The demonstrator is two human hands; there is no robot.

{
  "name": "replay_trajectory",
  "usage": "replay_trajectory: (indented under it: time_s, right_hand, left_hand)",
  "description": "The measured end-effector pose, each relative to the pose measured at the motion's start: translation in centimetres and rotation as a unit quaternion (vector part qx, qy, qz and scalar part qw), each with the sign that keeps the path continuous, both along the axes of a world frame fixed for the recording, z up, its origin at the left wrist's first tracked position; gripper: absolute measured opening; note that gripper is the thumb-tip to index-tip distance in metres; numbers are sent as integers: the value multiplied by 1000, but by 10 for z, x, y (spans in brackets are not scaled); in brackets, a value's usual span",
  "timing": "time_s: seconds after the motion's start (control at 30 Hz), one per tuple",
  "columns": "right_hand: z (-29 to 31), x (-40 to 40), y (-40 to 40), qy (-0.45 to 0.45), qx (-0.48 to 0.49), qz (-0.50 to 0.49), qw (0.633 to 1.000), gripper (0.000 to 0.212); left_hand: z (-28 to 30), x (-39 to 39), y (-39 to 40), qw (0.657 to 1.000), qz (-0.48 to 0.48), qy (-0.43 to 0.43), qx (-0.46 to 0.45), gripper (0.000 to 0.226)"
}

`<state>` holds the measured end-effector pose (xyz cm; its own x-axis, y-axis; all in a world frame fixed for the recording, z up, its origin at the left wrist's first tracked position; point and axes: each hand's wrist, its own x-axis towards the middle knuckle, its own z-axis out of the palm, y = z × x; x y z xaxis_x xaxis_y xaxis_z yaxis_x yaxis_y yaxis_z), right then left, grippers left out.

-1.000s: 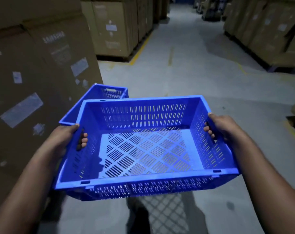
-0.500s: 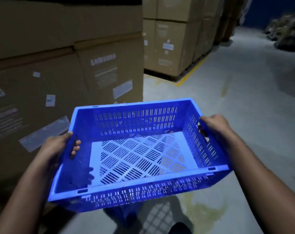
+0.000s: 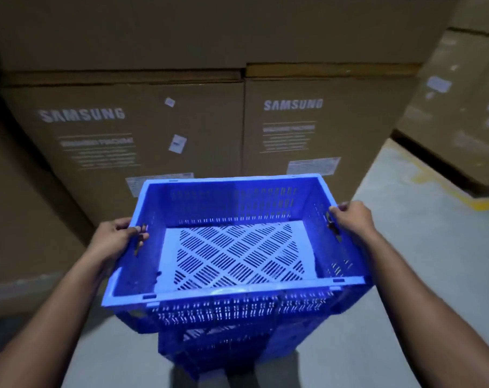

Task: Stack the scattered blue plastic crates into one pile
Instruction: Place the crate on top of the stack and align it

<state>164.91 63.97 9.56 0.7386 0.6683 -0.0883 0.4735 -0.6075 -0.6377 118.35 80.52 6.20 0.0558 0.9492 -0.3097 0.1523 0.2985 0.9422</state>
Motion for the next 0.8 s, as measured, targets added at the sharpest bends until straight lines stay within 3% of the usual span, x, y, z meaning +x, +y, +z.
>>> replay_trajectory:
  time_s: [0.1,0.33,0.43,0.53,0.63,0.73,0.8]
  right_hand:
    - [-20,12,31,-19,-32,54,998,32]
    - [-72,13,39,-17,-45,62,997,32]
    - [-83,10,24,-111,-82,115,984,49]
    - [-87,-18,-16,-197,-61,206,956,77]
    - [-84,-45,-58,-239,-82,345,904,99]
    - [-98,-59,-86,-232,-166,477,832,123]
    - [-111,-62,-91,-270,-149,498,811,116]
  left_hand:
    - [-16,6,-4,999,36,29,3,19]
    - [-47,16,-19,981,22,184,59,26]
    - [-47,12,-36,927,1,355,121,52]
    - [-47,10,-72,875,-35,440,196,75]
    - [-45,15,-116,824,-60,505,250,75]
    - [-56,13,-146,765,-179,557,271,86]
    - [-64,8,-158,701,-255,595,299,98]
